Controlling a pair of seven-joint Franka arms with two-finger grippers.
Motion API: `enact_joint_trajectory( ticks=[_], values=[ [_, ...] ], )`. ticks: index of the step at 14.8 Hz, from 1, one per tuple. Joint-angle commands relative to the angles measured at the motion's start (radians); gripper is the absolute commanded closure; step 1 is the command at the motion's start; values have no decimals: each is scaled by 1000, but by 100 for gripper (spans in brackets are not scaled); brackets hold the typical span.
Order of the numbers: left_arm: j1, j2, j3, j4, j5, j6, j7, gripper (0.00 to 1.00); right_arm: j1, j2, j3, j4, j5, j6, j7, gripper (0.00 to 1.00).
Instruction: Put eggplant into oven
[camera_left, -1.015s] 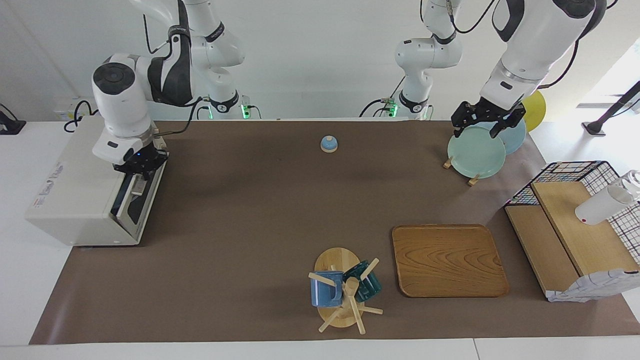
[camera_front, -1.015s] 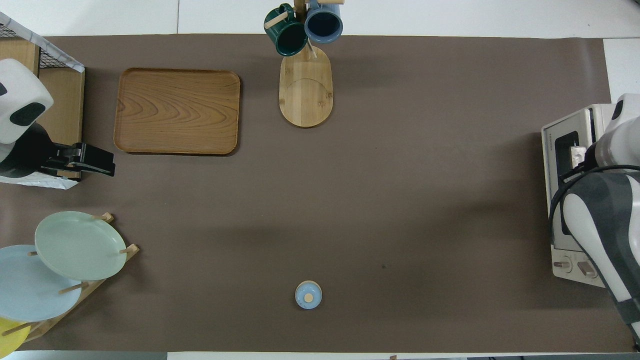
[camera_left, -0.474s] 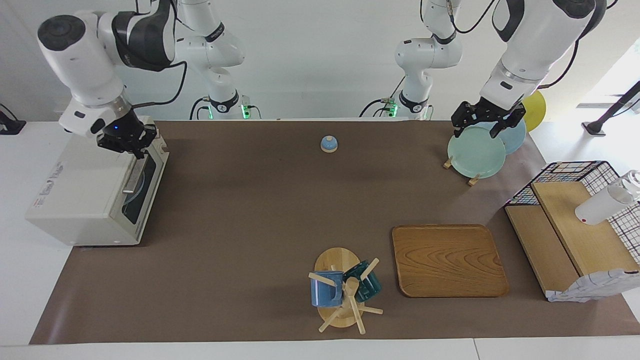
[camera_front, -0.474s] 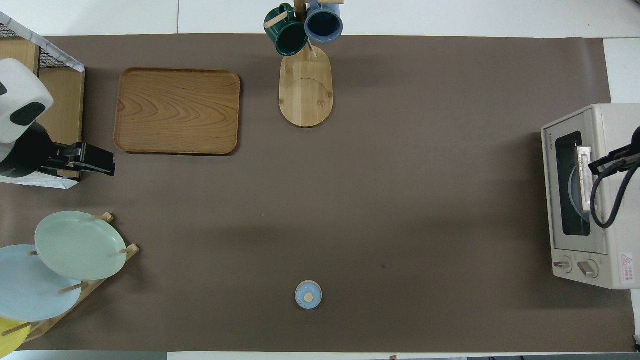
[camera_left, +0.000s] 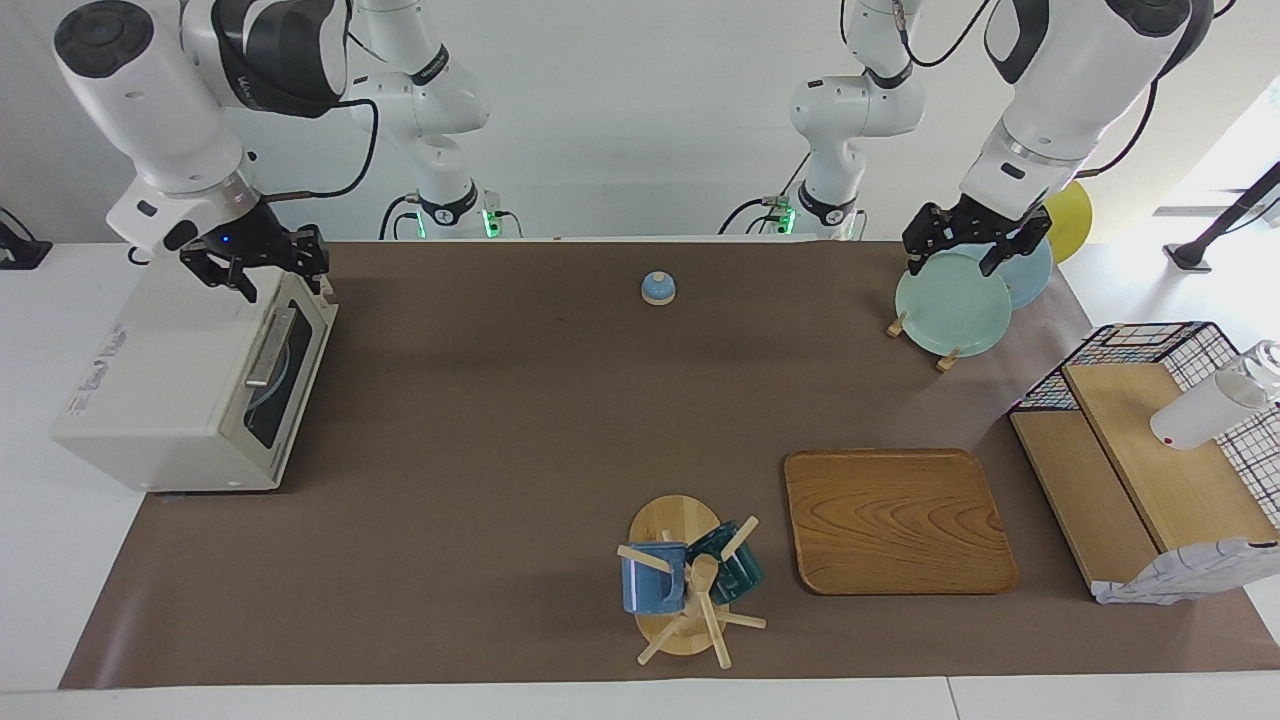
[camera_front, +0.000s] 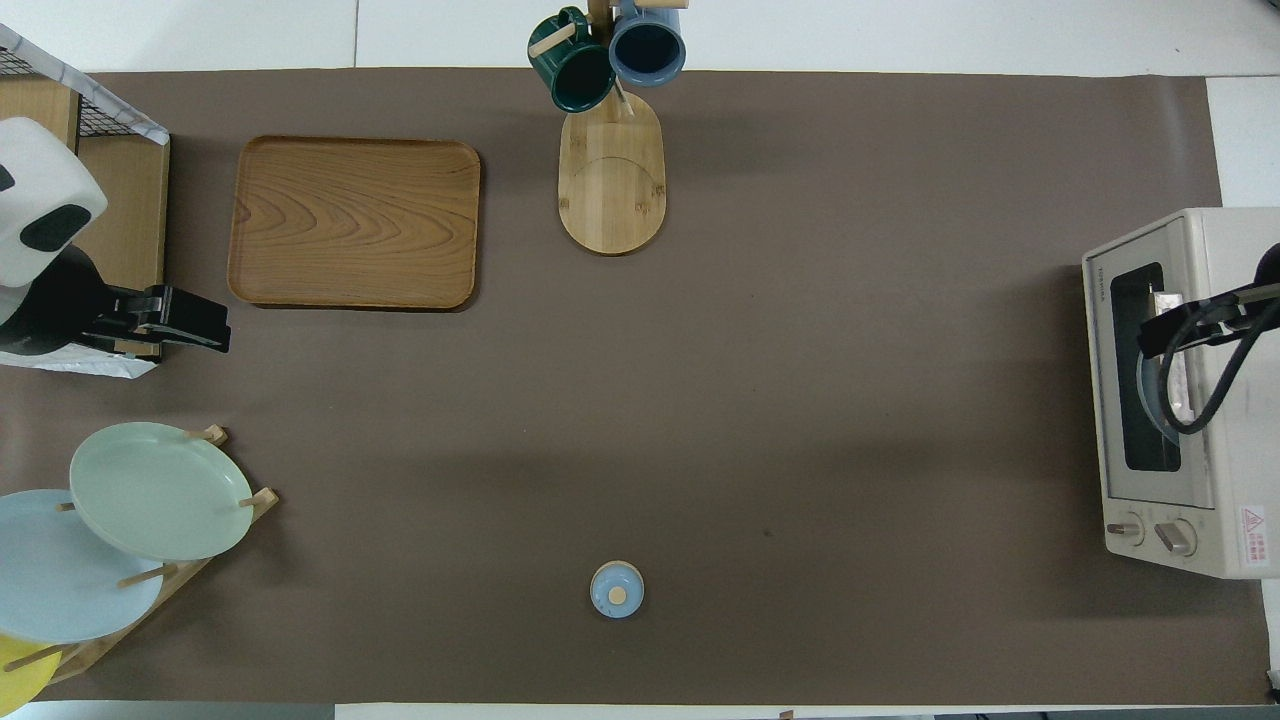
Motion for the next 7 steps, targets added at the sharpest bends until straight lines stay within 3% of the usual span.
enact_joint_trajectory(
  ticks=[1, 7],
  values=[
    [9, -23, -2, -20, -11, -6, -8, 0, -2, 6, 3, 28, 36, -30, 25, 0],
    [7, -23, -2, -20, -11, -6, -8, 0, 67, -11, -65, 8, 38, -36, 28, 0]
  ],
)
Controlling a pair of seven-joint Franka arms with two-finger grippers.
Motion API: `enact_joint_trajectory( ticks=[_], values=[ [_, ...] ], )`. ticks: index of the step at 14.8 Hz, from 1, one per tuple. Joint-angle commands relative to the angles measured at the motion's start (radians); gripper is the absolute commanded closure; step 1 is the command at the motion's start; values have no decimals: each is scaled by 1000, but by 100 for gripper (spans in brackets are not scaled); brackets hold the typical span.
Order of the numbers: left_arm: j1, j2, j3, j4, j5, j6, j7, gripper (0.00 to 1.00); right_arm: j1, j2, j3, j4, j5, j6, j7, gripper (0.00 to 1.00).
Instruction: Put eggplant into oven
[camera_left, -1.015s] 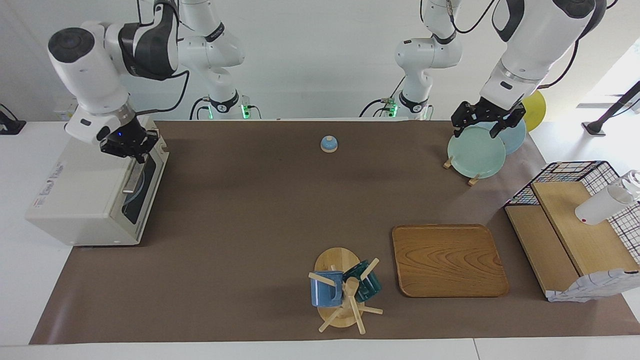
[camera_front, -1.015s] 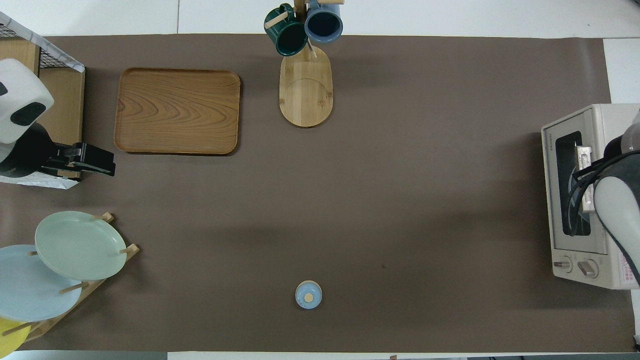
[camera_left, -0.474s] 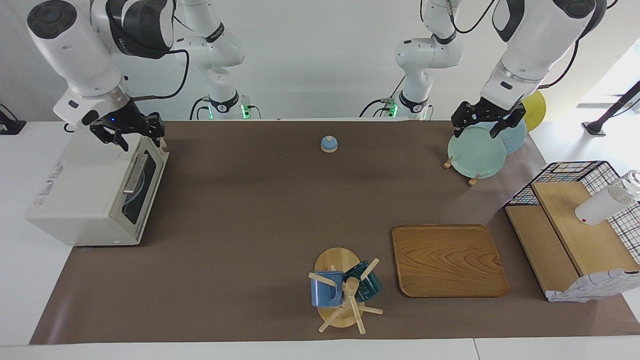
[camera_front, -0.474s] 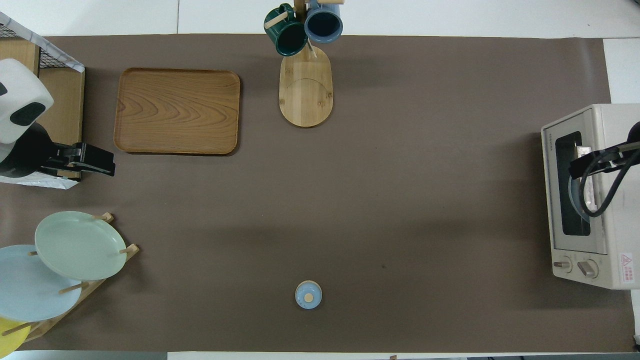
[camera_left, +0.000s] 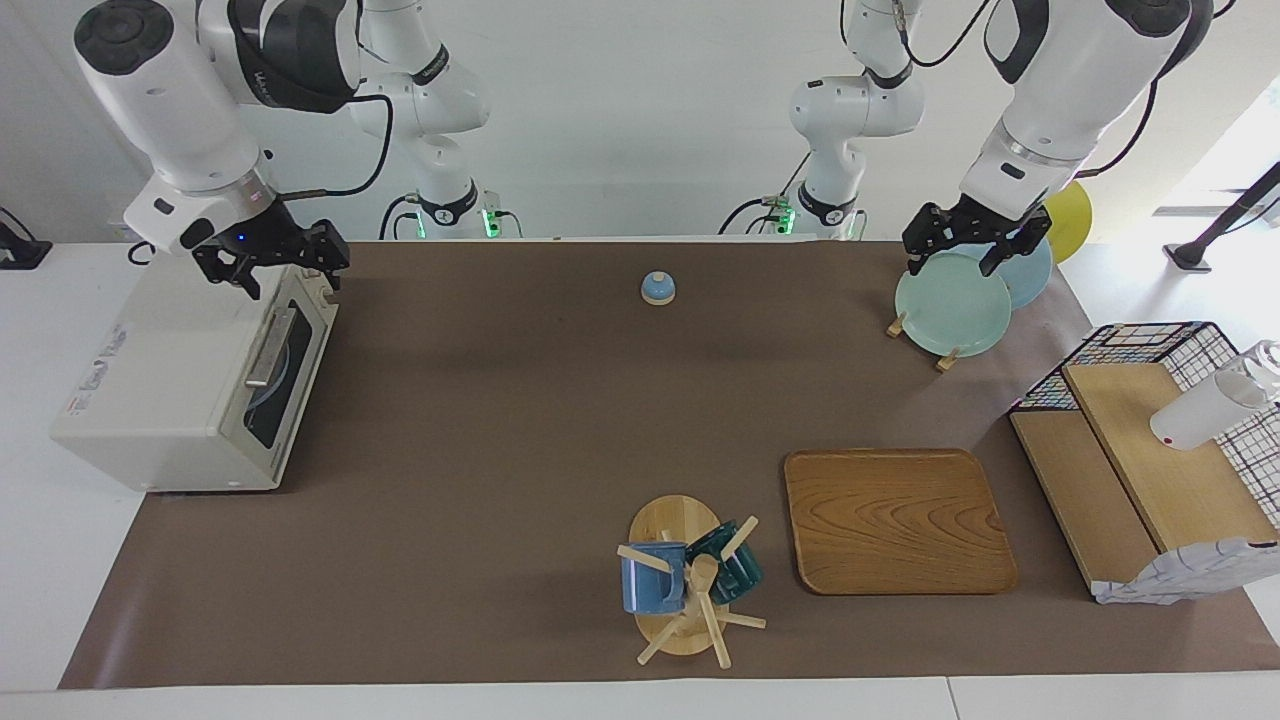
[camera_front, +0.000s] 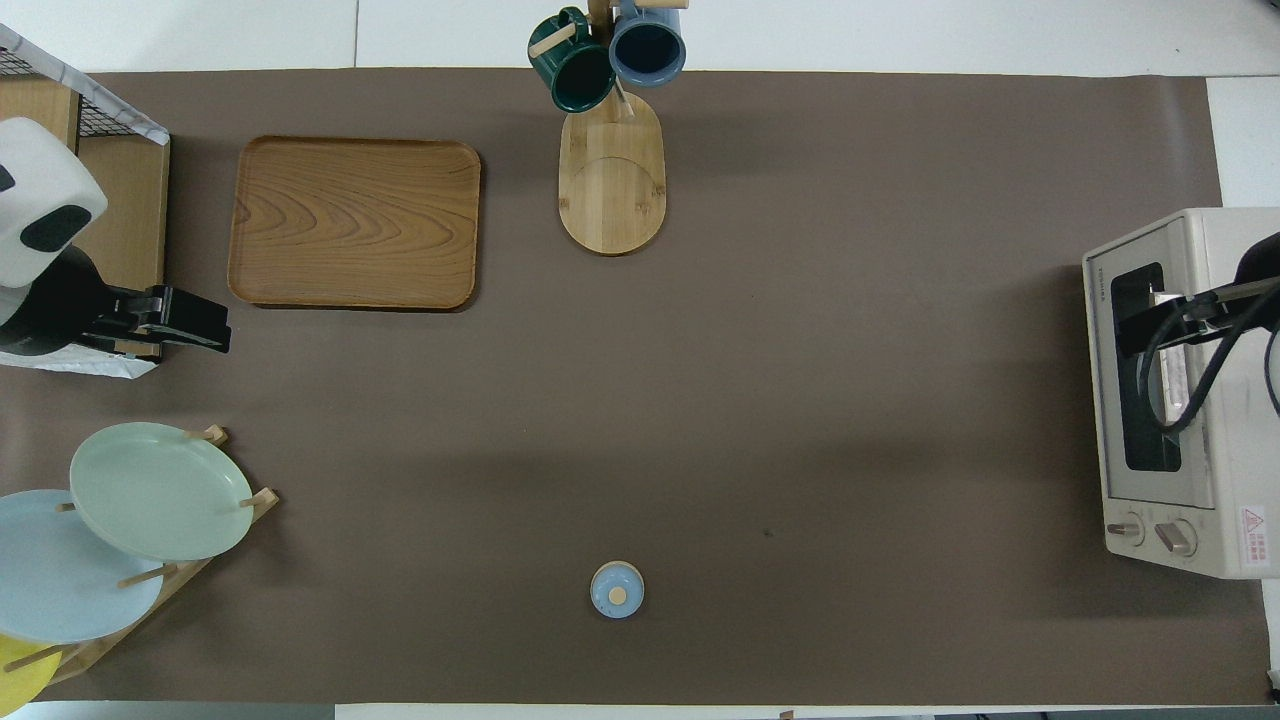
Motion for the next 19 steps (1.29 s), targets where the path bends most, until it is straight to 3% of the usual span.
enact_joint_trajectory(
  ticks=[1, 5, 8, 19],
  values=[
    [9, -23, -2, -20, -11, -6, -8, 0, 13, -12, -24, -1, 31, -20, 13, 0],
    [7, -23, -2, -20, -11, -6, -8, 0, 8, -17, -24, -4, 29, -13, 13, 0],
    [9, -23, -2, -20, -11, -6, -8, 0, -53, -15, 15, -4, 32, -12, 11, 0],
    [9, -23, -2, -20, -11, -6, -8, 0, -53, -11, 15, 5, 32, -22, 7, 0]
  ],
)
